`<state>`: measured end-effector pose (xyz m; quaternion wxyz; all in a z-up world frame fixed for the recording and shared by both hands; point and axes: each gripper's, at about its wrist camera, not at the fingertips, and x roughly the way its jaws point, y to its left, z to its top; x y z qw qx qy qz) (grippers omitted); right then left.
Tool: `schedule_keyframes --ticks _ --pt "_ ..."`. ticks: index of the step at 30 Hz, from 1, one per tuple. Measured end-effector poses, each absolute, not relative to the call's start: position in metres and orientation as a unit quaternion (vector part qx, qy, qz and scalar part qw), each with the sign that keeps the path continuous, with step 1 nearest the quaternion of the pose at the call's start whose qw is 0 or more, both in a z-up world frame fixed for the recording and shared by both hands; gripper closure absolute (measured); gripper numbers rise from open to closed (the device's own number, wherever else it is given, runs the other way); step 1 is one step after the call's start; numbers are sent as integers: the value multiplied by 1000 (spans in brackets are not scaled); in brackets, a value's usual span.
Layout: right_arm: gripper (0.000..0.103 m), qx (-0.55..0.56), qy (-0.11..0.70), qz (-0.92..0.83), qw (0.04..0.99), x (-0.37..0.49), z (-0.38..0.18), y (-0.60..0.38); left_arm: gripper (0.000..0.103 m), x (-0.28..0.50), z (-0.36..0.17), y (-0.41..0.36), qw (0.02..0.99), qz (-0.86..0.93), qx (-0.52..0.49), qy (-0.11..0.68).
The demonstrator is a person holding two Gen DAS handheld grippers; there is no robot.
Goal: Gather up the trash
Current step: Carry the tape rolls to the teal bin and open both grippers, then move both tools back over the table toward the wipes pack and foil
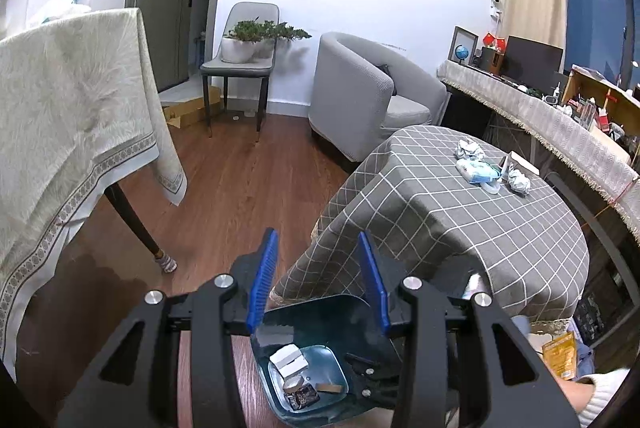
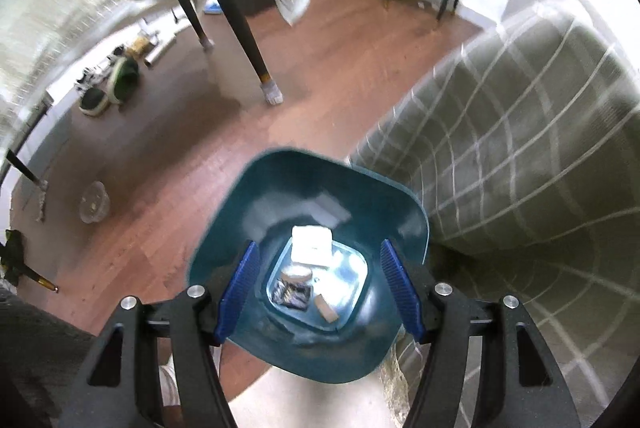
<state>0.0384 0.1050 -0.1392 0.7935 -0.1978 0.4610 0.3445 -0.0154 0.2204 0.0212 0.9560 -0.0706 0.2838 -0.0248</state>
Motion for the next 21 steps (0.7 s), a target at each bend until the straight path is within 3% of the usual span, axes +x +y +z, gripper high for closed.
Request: schedule_keyframes --ticks 12,21 --pt "39 -158 359 367 843 30 -51 69 55 -3 23 204 960 -11 -64 272" --pt "38 -115 329 308 885 56 -22 1 40 21 24 158 959 -45 -50 277"
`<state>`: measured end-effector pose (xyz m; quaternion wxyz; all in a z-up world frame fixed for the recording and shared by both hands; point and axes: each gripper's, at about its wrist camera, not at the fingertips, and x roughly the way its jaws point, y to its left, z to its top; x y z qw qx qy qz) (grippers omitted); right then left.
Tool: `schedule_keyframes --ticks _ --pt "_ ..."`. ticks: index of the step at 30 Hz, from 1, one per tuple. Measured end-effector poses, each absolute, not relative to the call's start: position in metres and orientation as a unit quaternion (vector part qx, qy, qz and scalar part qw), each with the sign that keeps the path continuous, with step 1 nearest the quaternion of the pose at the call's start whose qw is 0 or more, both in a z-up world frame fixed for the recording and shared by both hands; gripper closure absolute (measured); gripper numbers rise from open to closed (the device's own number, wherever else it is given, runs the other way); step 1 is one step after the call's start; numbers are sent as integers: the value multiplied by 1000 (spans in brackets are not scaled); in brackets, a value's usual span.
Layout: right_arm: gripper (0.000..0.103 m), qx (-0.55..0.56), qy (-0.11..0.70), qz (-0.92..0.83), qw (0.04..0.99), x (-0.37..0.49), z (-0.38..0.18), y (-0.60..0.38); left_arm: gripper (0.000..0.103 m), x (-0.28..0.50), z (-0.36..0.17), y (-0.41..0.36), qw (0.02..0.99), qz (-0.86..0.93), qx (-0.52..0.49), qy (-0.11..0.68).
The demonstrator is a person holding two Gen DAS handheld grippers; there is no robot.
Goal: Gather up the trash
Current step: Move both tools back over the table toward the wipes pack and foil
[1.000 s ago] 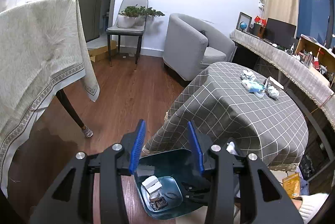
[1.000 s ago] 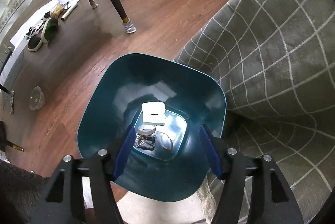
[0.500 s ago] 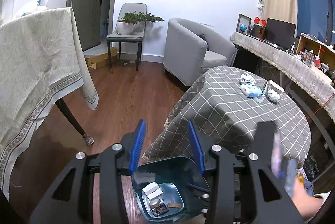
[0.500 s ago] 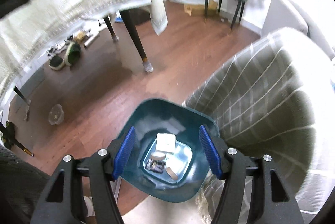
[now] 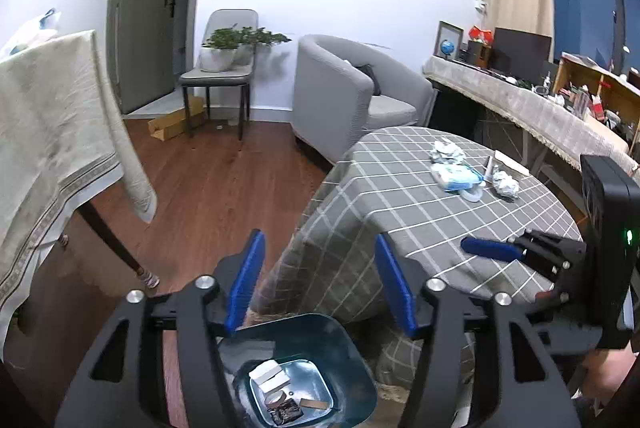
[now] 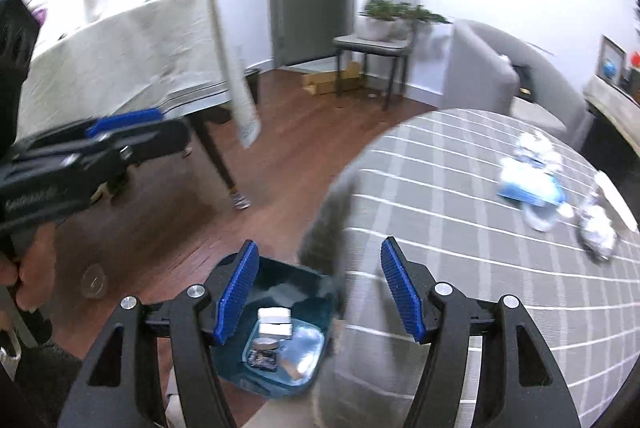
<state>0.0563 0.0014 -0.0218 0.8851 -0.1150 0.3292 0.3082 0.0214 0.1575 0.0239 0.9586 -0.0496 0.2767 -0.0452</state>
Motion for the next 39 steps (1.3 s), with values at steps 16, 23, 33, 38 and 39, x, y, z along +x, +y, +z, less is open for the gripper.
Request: schedule_keyframes --ticks 16,23,33,38,39 --pt "23 -49 340 188 920 120 -12 -123 18 75 28 82 957 -88 -38 275" --pt "19 -46 355 131 925 144 -17 -174 12 102 24 59 954 -100 -41 280" --pt "18 -15 384 135 913 182 -22 -202 9 142 16 31 943 -123 -31 307" --pt "19 -18 399 134 907 204 -24 -202 8 161 15 21 936 -137 -34 322" --pt "19 -17 402 135 906 206 -24 -201 8 166 14 18 935 -143 -38 324"
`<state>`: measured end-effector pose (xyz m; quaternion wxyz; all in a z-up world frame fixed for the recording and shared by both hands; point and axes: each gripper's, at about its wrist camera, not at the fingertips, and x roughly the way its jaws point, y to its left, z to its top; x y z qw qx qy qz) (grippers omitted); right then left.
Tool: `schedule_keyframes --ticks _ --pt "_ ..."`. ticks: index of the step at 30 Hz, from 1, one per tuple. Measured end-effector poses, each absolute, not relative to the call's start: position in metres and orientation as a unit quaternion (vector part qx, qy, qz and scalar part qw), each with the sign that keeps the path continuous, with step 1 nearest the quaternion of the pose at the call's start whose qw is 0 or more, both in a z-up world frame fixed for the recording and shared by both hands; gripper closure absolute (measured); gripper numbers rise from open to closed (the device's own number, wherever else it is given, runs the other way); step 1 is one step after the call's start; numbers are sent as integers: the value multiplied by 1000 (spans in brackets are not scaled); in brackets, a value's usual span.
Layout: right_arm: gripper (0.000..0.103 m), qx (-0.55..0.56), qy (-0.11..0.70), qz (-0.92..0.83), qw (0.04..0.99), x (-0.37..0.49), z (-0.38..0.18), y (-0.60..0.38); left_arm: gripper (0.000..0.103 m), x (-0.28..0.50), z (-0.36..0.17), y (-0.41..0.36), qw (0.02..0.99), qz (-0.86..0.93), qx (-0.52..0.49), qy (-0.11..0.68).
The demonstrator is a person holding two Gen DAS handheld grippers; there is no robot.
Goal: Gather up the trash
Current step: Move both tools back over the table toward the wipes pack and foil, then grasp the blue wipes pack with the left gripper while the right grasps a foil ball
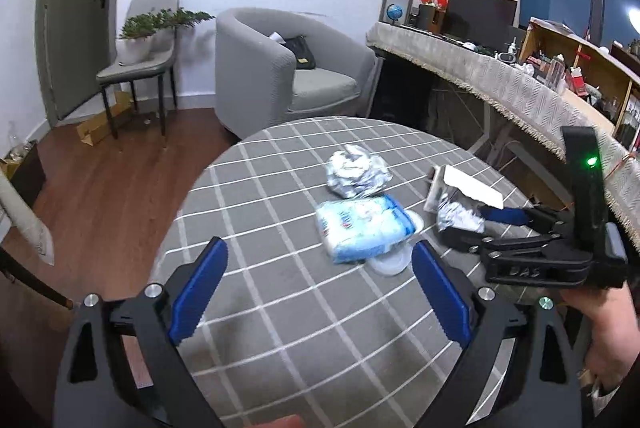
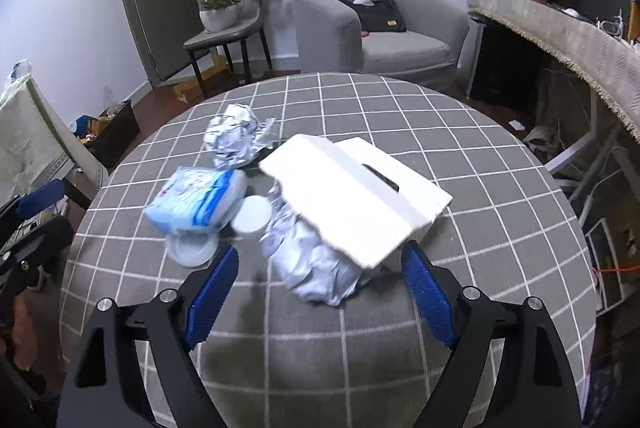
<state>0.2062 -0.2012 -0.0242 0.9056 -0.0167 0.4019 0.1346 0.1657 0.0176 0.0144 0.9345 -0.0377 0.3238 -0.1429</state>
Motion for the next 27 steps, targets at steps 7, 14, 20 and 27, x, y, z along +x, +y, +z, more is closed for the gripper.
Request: schedule_keyframes --ticks 7,14,20,27 --pt "45 -13 407 159 900 231 -19 -198 8 192 5 1 924 -160 -38 345" --pt "45 49 388 209 896 246 -3 -211 8 209 -5 -18 912 -170 -41 371" --pt "45 112 372 244 889 247 6 -221 8 215 -14 -34 906 -164 -16 391" --pt "45 106 380 245 886 247 5 -223 10 228 -18 -37 901 -147 -29 408"
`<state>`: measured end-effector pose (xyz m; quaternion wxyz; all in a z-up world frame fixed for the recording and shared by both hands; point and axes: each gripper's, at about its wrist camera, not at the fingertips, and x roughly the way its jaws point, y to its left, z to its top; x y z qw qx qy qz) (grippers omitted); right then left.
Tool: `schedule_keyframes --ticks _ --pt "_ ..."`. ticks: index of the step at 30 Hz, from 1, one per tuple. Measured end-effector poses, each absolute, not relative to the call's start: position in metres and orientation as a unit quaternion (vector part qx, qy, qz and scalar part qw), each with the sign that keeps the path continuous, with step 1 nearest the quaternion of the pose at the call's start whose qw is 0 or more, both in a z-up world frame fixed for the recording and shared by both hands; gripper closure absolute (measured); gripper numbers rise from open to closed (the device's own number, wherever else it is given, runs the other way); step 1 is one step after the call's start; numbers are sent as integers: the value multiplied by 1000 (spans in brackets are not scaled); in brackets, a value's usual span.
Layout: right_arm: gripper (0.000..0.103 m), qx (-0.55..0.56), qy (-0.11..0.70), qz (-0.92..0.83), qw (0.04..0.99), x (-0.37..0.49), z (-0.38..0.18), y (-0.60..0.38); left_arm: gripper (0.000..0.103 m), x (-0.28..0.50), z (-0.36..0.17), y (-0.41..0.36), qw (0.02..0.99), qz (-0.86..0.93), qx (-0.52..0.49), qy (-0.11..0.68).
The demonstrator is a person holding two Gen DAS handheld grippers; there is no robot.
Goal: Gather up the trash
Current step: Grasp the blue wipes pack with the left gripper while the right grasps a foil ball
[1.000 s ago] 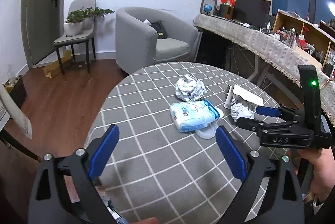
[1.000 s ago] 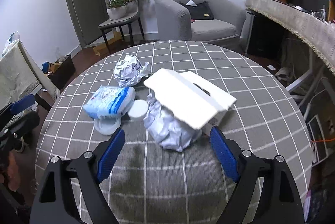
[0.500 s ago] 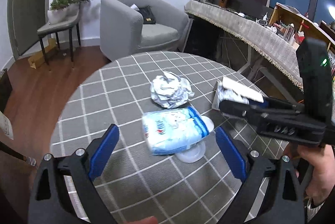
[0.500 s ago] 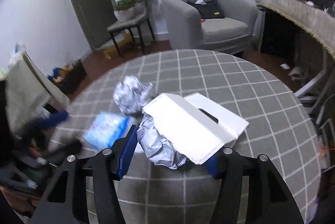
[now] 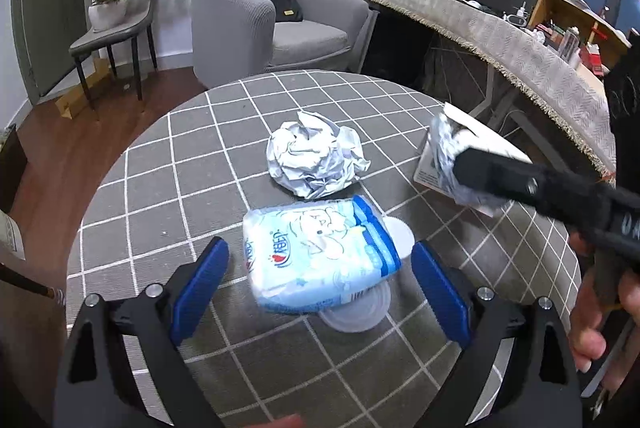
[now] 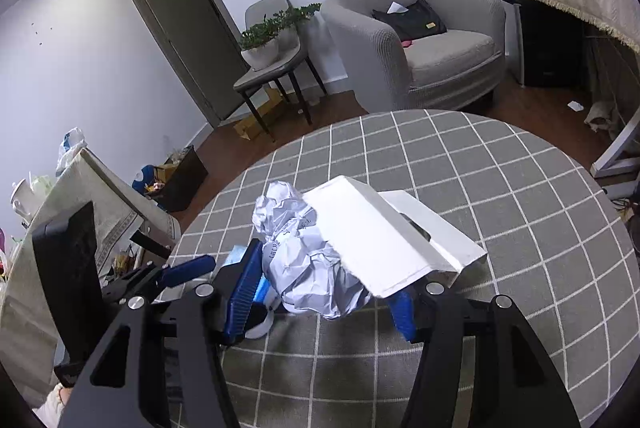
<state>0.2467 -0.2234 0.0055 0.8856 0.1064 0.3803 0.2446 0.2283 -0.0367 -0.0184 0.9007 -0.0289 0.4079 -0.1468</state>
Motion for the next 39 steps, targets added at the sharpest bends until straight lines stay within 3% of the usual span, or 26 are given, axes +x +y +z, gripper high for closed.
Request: schedule_keyframes --ticks 5,8,25,39 --pt "45 96 386 245 884 245 6 -225 24 232 -22 -41 896 -136 -11 422" --pt "45 92 392 242 883 245 4 -224 25 230 -20 -39 900 -134 -14 414" --pt "45 102 383 247 884 211 2 -204 26 165 4 -6 929 -130 -37 345" --pt "45 100 392 255 878 148 -17 -180 26 93 6 23 935 -108 -41 336"
